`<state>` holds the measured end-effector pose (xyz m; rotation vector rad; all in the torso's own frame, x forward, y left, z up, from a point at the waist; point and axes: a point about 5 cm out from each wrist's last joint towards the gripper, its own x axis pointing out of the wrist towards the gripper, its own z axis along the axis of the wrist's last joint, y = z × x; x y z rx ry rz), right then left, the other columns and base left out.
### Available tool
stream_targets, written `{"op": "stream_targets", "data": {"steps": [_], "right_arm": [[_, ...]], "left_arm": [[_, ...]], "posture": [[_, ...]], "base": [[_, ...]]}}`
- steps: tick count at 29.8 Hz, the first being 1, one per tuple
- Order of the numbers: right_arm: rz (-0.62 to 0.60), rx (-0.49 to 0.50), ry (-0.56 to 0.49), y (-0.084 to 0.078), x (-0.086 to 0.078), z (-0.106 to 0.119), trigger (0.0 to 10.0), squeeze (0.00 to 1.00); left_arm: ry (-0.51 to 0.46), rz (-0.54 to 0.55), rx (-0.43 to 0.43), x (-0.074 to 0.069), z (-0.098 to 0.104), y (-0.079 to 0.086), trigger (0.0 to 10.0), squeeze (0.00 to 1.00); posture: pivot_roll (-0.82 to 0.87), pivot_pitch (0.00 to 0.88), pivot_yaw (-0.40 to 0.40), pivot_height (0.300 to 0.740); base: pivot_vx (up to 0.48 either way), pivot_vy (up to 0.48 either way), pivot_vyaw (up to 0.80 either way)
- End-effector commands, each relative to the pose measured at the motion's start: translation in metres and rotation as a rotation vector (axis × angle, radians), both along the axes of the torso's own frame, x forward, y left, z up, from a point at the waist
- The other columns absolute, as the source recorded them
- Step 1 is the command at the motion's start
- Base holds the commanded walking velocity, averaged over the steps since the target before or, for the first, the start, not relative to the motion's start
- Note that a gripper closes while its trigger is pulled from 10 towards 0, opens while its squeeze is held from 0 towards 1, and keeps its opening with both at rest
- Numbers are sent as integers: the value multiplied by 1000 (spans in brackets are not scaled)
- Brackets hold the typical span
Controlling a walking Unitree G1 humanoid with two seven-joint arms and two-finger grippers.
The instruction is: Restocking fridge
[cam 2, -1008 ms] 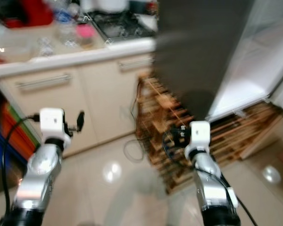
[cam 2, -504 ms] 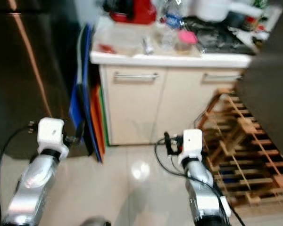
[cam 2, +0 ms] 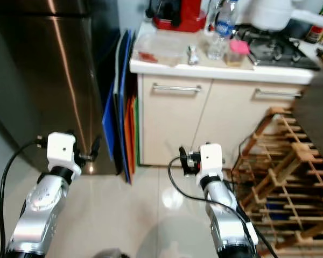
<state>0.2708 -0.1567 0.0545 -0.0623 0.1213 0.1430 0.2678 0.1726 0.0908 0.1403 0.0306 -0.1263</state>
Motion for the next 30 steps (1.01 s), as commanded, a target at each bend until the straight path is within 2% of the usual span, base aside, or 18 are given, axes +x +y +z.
{"op": "stream_targets", "data": {"steps": [1, 6, 12, 13, 18, 30], "right_arm": [[-14, -24, -25, -6, 4, 4, 10000, 0], [-8, -29, -34, -3, 5, 5, 10000, 0], [10, -36, -61, 3, 8, 9, 10000, 0], [8, -36, -69, 3, 8, 10, 10000, 0], [3, -34, -83, 3, 11, 13, 10000, 0], [10, -29, -92, 6, 14, 14, 10000, 0]], "left_arm": [[-19, -35, -4, 4, 4, -6, 10000, 0], [-18, -29, 1, 6, 4, -5, 10000, 0], [-36, -16, -13, 12, 11, -6, 10000, 0], [-67, -18, -29, 12, 17, -8, 10000, 0], [-103, -26, -57, 14, 25, -11, 10000, 0], [-99, -40, -42, 15, 26, -13, 10000, 0]], "posture": [[19, 0, -3, 731], [17, 0, 0, 731], [19, 0, -1, 731], [20, 0, -2, 731], [21, 0, -1, 731], [24, 0, 0, 731]], "base": [[296, -371, 0], [335, -335, 0], [0, 0, 0], [270, 307, 0], [313, 345, 0], [311, 365, 0]]}}
